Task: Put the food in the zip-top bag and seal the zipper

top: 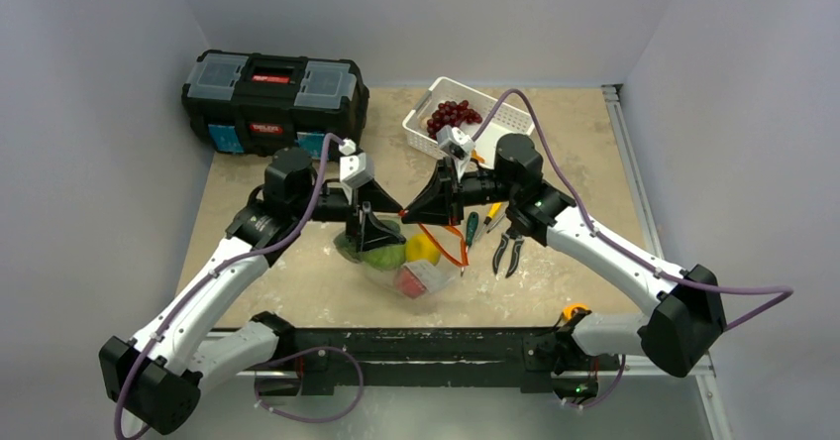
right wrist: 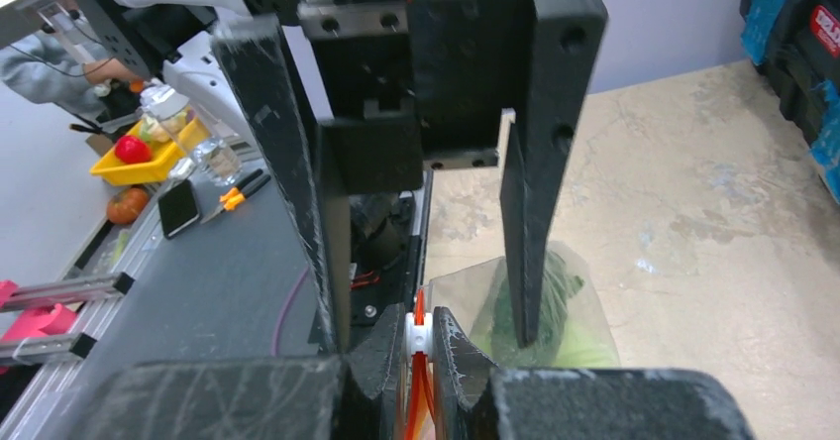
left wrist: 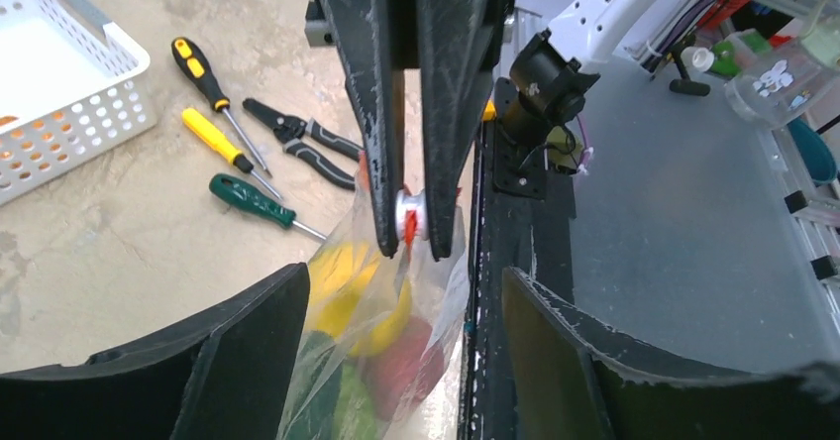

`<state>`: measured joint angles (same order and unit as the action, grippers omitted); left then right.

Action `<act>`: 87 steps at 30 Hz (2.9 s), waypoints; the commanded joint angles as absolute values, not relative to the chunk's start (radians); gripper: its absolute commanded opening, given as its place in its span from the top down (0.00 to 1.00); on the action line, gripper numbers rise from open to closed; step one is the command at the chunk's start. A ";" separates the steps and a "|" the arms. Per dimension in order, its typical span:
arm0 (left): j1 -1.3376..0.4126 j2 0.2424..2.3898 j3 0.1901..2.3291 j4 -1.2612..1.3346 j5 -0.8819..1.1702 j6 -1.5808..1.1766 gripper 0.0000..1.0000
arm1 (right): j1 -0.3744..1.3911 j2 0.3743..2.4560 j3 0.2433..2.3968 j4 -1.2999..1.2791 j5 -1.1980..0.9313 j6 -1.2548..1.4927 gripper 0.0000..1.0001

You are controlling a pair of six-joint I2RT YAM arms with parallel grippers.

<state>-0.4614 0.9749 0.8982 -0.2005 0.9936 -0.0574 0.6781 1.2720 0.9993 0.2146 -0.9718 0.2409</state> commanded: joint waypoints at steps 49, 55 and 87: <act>-0.485 0.881 0.867 -0.130 0.627 -0.124 0.32 | 0.654 1.342 1.094 0.210 -0.593 0.604 1.00; -0.515 0.800 0.860 -0.186 0.553 -0.022 0.40 | 0.713 1.401 1.152 0.209 -0.662 0.542 1.00; -0.419 0.842 0.796 -0.142 0.884 -0.006 0.26 | 0.707 1.480 1.290 0.102 -1.196 0.202 0.98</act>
<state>-0.4244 0.8173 0.7872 -0.2165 0.7528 -0.0578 0.7120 1.5036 1.2488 0.0814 -1.1725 0.2451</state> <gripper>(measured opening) 0.794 0.057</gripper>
